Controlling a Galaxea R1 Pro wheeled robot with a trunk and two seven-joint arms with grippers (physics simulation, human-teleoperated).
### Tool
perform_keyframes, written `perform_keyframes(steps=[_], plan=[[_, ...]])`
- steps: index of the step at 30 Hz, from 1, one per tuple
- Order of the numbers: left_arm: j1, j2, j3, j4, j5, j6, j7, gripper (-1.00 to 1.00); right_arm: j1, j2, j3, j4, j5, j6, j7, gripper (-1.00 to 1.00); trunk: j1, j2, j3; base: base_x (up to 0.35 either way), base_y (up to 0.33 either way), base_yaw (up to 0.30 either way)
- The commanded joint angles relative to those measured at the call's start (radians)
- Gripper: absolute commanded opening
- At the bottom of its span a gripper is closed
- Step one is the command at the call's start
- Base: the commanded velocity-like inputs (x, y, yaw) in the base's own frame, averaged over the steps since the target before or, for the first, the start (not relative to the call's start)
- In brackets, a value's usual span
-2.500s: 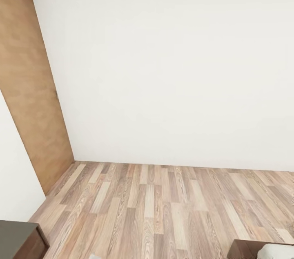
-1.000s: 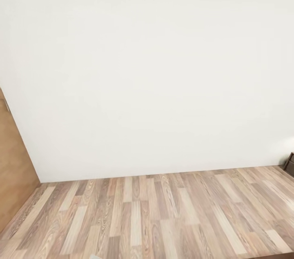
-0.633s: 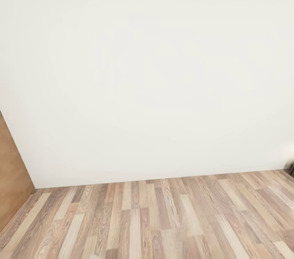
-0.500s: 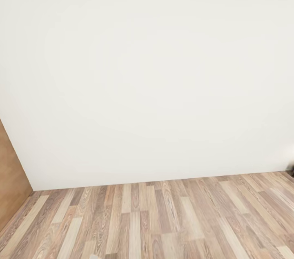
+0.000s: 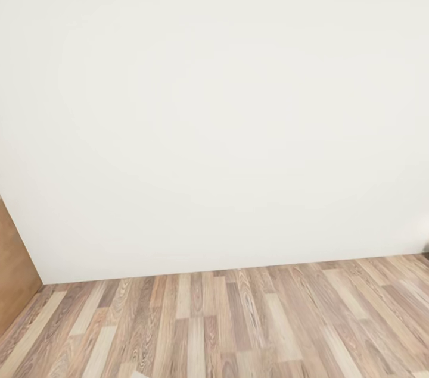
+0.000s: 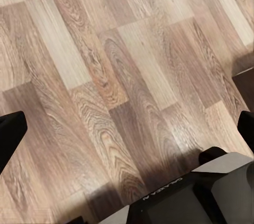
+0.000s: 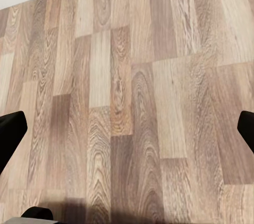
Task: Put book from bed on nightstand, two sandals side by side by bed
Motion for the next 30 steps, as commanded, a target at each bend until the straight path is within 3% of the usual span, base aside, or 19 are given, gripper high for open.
perform_keyframes(steps=[1,15,30], plan=[[0.000,0.000,0.008,0.001,-0.011,-0.004,-0.002,1.00,-0.001,0.000,-0.008,0.001,0.011,-0.005,0.004,1.00,0.001,-0.001,0.000,0.251,0.000,0.000],[0.000,0.000,0.008,0.001,-0.011,-0.004,-0.002,1.00,-0.001,0.000,-0.008,0.001,0.011,-0.005,0.004,1.00,0.001,-0.001,0.000,0.285,0.000,0.000],[0.000,0.000,0.009,0.001,-0.011,-0.004,-0.002,1.00,-0.001,0.000,-0.008,0.000,0.011,-0.005,0.004,1.00,0.001,-0.001,0.000,0.087,0.000,0.000]])
